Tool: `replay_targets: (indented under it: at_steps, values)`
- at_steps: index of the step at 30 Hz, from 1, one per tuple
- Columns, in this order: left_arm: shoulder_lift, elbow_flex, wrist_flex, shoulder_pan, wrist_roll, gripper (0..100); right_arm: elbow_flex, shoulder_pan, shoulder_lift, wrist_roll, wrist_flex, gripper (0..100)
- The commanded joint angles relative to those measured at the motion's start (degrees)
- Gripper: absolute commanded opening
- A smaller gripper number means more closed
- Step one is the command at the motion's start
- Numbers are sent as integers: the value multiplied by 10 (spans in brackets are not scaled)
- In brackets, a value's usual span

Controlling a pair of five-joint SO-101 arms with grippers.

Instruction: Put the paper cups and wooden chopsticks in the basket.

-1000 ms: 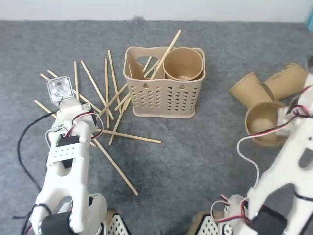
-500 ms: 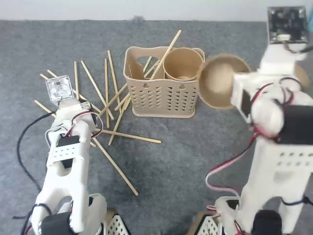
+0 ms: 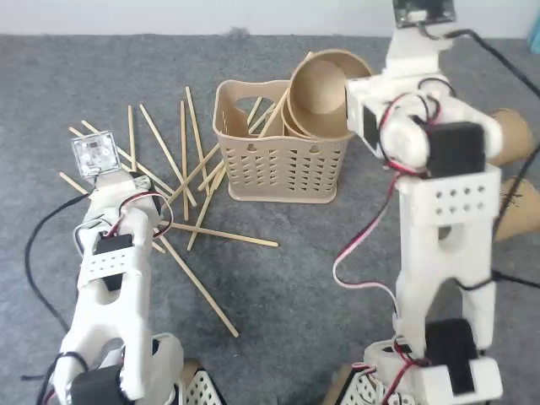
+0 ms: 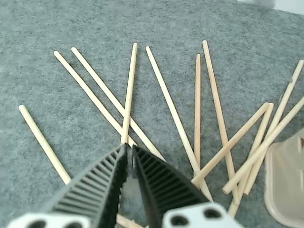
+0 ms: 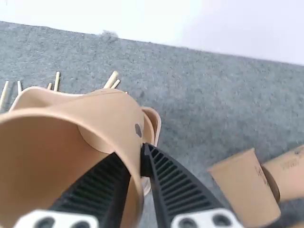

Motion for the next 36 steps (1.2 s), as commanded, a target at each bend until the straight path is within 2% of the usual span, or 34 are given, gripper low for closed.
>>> replay_targets:
  at_steps: [1,13,21,30,34,36]
  values:
    - [3,-9,-18,-4,-4,16,-23,-8,5,12,-30,13]
    - [3,-10,-18,-4,-4,16,-21,10,65,11,5,18]
    - [3,-10,-18,-4,-4,16,-42,8,61,10,10,236]
    - [3,-10,-18,-4,-4,16,-212,48,-9,-21,138,238]
    - [3,-10,-18,-4,-4,16,-215,61,-28,-21,217,232]
    - [3,-10,-18,-4,-4,16,-170,82,-44,-21,214,184]
